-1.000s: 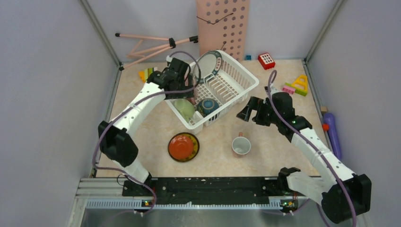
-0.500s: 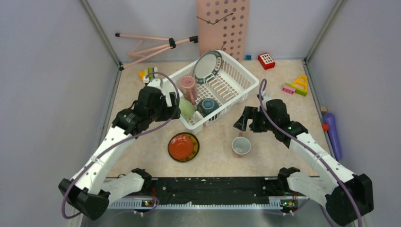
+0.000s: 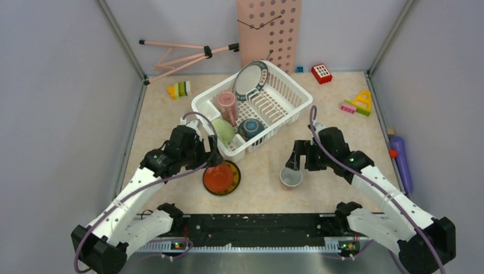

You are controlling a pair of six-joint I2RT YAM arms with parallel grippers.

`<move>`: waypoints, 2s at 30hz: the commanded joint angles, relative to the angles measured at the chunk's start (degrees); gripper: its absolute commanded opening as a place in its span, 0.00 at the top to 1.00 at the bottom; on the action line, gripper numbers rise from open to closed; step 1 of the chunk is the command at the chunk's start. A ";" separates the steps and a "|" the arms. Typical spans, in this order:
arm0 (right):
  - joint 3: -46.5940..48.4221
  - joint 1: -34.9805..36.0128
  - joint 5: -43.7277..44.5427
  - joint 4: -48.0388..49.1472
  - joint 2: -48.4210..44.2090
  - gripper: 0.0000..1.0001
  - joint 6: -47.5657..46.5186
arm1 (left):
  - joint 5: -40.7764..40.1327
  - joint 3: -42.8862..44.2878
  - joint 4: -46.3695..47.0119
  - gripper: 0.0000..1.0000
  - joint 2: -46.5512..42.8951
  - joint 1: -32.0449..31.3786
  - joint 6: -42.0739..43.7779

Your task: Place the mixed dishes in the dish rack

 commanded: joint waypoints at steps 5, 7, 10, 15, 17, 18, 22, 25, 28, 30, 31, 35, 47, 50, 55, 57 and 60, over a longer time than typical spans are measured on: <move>-0.65 3.44 8.56 -3.05 -4.82 0.09 8.05 | 9.31 -6.39 15.36 0.08 1.44 0.19 -6.14; -1.69 3.60 11.94 -2.70 -6.21 0.08 10.58 | 10.28 -7.56 17.74 0.08 2.41 0.18 -7.39; -2.36 3.60 15.08 0.37 -7.89 0.08 11.93 | 10.63 -8.46 20.92 0.08 3.49 0.28 -8.61; -0.67 3.62 11.69 4.63 -5.18 0.08 10.65 | 6.70 -8.40 20.16 0.06 4.81 1.43 -12.67; 0.44 3.60 11.91 4.30 -3.50 0.08 10.15 | 2.90 -7.91 14.93 0.06 5.61 3.32 -14.84; 0.69 3.60 12.35 4.20 -2.95 0.08 10.00 | 2.73 -7.42 12.33 0.06 5.67 4.19 -14.80; -0.04 3.67 12.95 5.99 -2.59 0.08 9.74 | -1.46 -7.63 3.76 0.09 2.67 5.07 -14.49; -0.65 3.60 14.73 7.59 -2.05 0.07 10.56 | -3.80 -10.89 1.90 0.16 0.55 5.07 -16.26; -0.46 3.60 13.44 9.01 -0.81 0.07 10.53 | -6.08 -12.76 -0.08 0.13 0.02 5.09 -18.01; -0.31 3.60 12.29 9.45 -0.42 0.07 10.28 | -7.21 -13.49 -1.06 0.08 0.00 5.03 -18.71; -0.31 3.60 11.80 9.66 -0.28 0.06 10.16 | -8.35 -13.78 -1.67 0.05 0.16 5.05 -19.36; -0.22 3.60 11.91 9.60 -0.64 0.06 9.91 | -8.05 -14.75 -2.74 0.02 1.64 4.99 -20.82; -1.28 3.64 10.52 10.91 -1.45 0.06 9.53 | 3.98 -27.11 18.93 0.19 6.06 4.98 -24.07; -1.28 3.60 9.96 11.19 -1.84 0.06 9.46 | 3.23 -28.24 20.98 0.51 6.23 4.99 -24.09; -1.63 3.60 6.95 12.48 -2.13 0.06 8.96 | 0.77 -27.38 18.50 1.00 4.00 5.03 -20.73; -1.63 3.63 6.30 13.06 -1.85 0.06 8.60 | 2.10 -26.06 16.64 1.00 3.33 4.98 -18.35; -1.14 3.62 4.01 14.09 -0.55 0.06 8.14 | 7.76 -24.34 15.31 1.00 2.78 4.94 -13.99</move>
